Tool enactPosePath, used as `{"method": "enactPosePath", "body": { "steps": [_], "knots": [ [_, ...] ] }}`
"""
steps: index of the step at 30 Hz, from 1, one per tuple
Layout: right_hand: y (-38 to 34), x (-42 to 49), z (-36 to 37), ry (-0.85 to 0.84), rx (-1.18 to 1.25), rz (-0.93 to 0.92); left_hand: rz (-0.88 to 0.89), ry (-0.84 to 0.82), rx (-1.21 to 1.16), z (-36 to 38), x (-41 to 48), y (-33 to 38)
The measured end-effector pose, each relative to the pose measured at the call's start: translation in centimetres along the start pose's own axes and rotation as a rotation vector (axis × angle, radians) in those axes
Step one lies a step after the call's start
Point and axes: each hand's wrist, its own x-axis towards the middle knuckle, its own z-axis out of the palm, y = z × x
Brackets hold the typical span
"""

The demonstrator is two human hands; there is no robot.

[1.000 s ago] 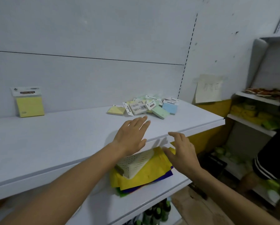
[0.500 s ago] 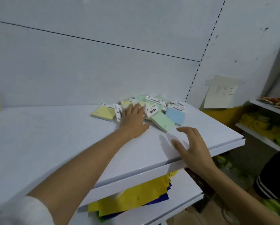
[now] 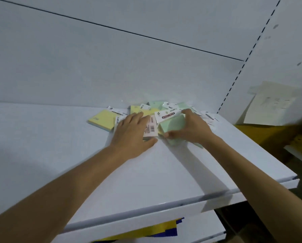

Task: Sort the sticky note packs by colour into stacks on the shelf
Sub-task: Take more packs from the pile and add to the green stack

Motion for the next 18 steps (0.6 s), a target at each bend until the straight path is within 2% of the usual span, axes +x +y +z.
{"method": "enactPosePath", "body": {
  "steps": [4,5,7,10,12,14,16,18],
  "knots": [
    [0.5,2.6,-0.5,-0.189,0.628,-0.068,0.001,-0.004,0.025,-0.3,-0.1,0.3],
    [0.9,2.7,0.1,-0.193,0.717,-0.086,-0.01,-0.011,0.016,-0.4,-0.2,0.3],
    [1.6,2.5,1.9,-0.097,0.71,-0.146,-0.038,-0.009,-0.018,-0.4,-0.3,0.4],
    [2.3,2.3,4.1,0.097,0.52,-0.274,-0.081,-0.003,-0.105,-0.6,-0.4,0.8],
    [2.3,2.5,4.6,0.156,0.469,-0.333,-0.157,0.021,-0.231,-0.9,-0.4,1.2],
    [2.2,2.7,4.7,0.187,0.482,-0.352,-0.245,0.115,-0.295,-1.4,-0.3,1.6],
    [2.0,2.7,4.8,0.199,0.488,-0.357,-0.313,0.213,-0.186,-1.5,-0.5,1.9],
    [1.6,2.4,4.7,0.186,0.485,-0.371,-0.337,0.228,0.022,-1.3,-0.9,2.2]
  ]
}}
